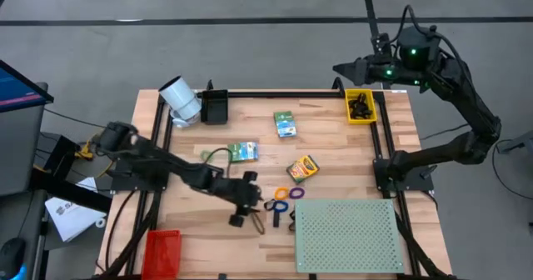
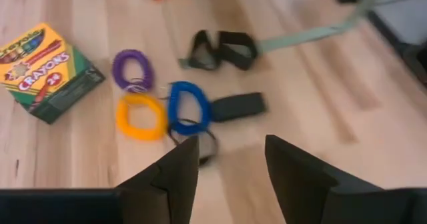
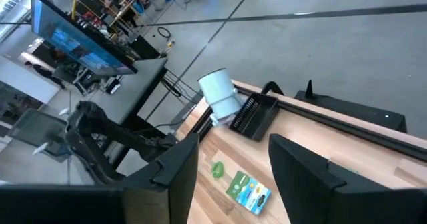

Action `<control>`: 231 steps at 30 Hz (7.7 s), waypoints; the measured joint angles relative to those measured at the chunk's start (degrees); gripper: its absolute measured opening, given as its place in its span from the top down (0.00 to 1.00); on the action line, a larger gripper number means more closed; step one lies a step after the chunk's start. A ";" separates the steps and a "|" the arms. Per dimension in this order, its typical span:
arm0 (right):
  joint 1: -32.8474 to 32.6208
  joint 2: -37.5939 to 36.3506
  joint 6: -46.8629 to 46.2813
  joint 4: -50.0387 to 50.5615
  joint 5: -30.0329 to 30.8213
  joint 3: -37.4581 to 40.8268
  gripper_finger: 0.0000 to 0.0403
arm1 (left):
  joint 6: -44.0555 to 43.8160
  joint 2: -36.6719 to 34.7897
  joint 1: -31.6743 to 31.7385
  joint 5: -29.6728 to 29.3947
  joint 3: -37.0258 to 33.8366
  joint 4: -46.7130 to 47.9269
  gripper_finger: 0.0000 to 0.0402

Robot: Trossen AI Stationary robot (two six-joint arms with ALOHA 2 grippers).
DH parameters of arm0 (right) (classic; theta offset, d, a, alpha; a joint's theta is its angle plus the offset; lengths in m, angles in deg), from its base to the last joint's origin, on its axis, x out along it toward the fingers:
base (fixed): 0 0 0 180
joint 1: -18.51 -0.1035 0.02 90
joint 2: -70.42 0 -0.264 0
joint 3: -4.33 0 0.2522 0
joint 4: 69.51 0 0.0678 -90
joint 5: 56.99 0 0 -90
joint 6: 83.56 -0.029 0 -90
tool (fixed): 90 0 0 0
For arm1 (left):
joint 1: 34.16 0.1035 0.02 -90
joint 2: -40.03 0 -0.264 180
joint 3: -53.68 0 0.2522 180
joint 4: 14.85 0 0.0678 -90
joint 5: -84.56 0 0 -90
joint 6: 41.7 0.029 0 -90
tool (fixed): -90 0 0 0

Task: Pick & Place Office Desk Supplies
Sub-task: Put the black rubber band into the yellow bin

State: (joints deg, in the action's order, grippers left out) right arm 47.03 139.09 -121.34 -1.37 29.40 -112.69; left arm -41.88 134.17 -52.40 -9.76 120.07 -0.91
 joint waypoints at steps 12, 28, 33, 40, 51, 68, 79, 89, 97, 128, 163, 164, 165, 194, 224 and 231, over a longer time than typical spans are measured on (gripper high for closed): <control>-0.48 -0.51 -0.81 -0.03 -1.31 0.04 0.55 | 0.73 12.32 5.99 2.93 0.01 -11.86 0.59; -1.32 -0.55 -0.65 -0.35 -1.25 0.04 0.55 | -1.38 13.29 7.06 5.56 0.00 -12.59 0.85; -2.08 -0.55 -0.81 -0.90 -1.03 0.04 0.55 | -1.58 13.67 7.41 4.28 0.01 -13.72 0.85; -2.05 -0.55 -1.25 -0.91 -0.97 0.04 0.55 | -1.67 13.67 7.78 4.72 0.02 -13.52 0.87; -4.19 -0.55 -1.97 -0.91 -0.83 0.04 0.55 | -3.49 13.67 6.11 5.72 0.02 -13.05 0.76; -4.50 -0.55 -2.12 -1.08 -0.86 0.04 0.55 | -6.64 17.63 7.73 5.57 0.09 -15.07 0.88; -7.21 0.02 3.39 -1.02 -1.04 0.02 0.55 | -13.11 6.29 12.95 5.10 -0.07 -14.51 1.00; -22.49 3.68 30.55 0.09 2.62 0.04 0.55 | -37.50 -8.24 27.80 13.06 0.07 -28.77 1.00; -29.93 12.43 54.36 -2.79 13.24 0.04 0.55 | -52.38 -9.43 33.44 16.45 3.95 -37.42 1.00; -31.43 20.28 66.27 -12.90 31.56 0.07 0.62 | -66.08 -9.02 32.00 17.68 7.45 -37.98 1.00; -29.04 12.19 55.63 -0.69 41.37 0.02 1.00 | -54.37 -11.58 29.03 25.83 7.37 -33.70 0.72; -28.32 11.91 54.53 1.02 41.41 0.02 1.00 | -53.49 -11.67 28.60 25.81 7.37 -33.61 0.72; -27.41 11.82 53.19 2.55 41.56 0.02 1.00 | -52.56 -11.75 28.16 25.83 7.37 -33.35 0.72; 29.42 39.36 34.95 35.51 23.40 -2.62 1.00 | -47.17 -24.47 25.24 20.34 7.39 -24.17 0.71; 39.65 44.87 35.39 35.64 11.18 4.48 0.99 | -48.50 -24.45 24.96 16.15 7.39 -24.76 0.71; 39.65 44.34 36.17 35.63 9.97 4.48 0.81 | -48.52 -24.43 24.39 16.08 7.39 -26.17 0.71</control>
State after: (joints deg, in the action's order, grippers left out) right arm 86.68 183.42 -85.17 34.27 39.37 -108.21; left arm -90.40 109.75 -28.02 6.33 127.45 -27.08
